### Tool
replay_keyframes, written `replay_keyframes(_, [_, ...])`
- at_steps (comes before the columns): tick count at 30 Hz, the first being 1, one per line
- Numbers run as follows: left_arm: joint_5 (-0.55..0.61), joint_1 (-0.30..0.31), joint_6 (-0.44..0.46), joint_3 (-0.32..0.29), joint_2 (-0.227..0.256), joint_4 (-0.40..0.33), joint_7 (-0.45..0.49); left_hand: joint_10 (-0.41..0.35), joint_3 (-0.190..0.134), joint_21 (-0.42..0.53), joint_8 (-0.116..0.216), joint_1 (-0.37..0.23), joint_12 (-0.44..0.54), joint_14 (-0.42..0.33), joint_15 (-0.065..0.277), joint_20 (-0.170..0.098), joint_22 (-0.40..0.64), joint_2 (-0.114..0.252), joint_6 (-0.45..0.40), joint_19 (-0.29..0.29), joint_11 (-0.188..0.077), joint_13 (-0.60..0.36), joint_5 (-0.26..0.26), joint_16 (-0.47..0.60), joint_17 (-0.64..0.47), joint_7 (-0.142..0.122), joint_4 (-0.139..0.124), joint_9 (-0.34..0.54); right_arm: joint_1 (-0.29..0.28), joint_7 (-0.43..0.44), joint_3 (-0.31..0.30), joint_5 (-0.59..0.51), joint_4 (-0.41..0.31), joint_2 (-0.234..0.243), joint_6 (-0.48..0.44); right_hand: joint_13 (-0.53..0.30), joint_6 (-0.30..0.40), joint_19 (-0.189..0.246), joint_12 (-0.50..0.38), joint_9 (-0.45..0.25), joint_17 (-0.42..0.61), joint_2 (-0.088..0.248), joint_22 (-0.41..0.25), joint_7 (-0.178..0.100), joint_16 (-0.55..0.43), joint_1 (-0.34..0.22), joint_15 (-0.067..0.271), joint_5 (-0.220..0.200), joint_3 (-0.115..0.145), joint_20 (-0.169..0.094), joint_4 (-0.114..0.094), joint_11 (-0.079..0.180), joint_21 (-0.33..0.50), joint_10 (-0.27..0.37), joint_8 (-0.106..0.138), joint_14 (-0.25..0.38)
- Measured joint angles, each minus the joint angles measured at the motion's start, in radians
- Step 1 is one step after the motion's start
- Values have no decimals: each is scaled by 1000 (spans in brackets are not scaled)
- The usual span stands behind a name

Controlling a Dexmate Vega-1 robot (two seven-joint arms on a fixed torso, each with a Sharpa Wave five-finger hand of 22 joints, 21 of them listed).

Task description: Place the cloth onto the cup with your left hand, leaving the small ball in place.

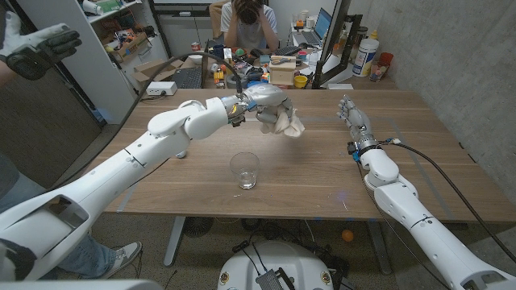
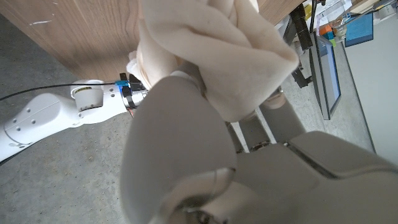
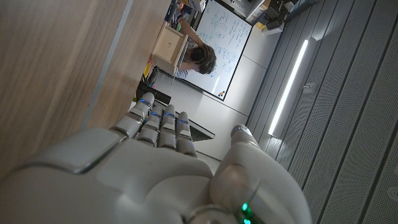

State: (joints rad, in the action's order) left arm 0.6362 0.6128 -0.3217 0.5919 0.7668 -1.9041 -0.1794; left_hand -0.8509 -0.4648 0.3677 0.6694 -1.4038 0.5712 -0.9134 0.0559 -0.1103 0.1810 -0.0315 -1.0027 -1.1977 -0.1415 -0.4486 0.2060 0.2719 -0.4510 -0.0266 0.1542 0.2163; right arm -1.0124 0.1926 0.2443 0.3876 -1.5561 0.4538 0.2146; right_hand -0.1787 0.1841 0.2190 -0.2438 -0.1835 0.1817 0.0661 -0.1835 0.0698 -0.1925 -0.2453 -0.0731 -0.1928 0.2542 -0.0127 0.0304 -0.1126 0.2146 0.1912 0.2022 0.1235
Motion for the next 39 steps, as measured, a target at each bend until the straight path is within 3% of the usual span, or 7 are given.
replay_keyframes(20, [-80, 127, -17, -110, 117, -103, -75, -4, 4, 0, 0, -13, -5, -8, 0, 2, 0, -2, -13, 2, -4, -30, -1, -17, -6, 2, -4, -5, 11, 46, 27, -32, -20, -19, -23, 0, 0, 0, 4, 0, 0, 0, 0, 0, 0, 0, 0, 0, 0, 0, 0, 0, 0, 0, 0, 0])
replay_keyframes(39, [-87, 210, 37, -183, 207, -195, -139, -4, 4, 8, 4, -7, -12, -20, -6, 3, 3, 4, -14, 11, -4, -46, 5, -26, -16, 3, -4, -4, 27, 71, 49, -49, -27, -41, -33, 0, 0, 0, 4, 0, 0, 0, 0, 0, 0, 0, 0, 0, 0, 0, 0, 0, 0, 0, -5, 0])
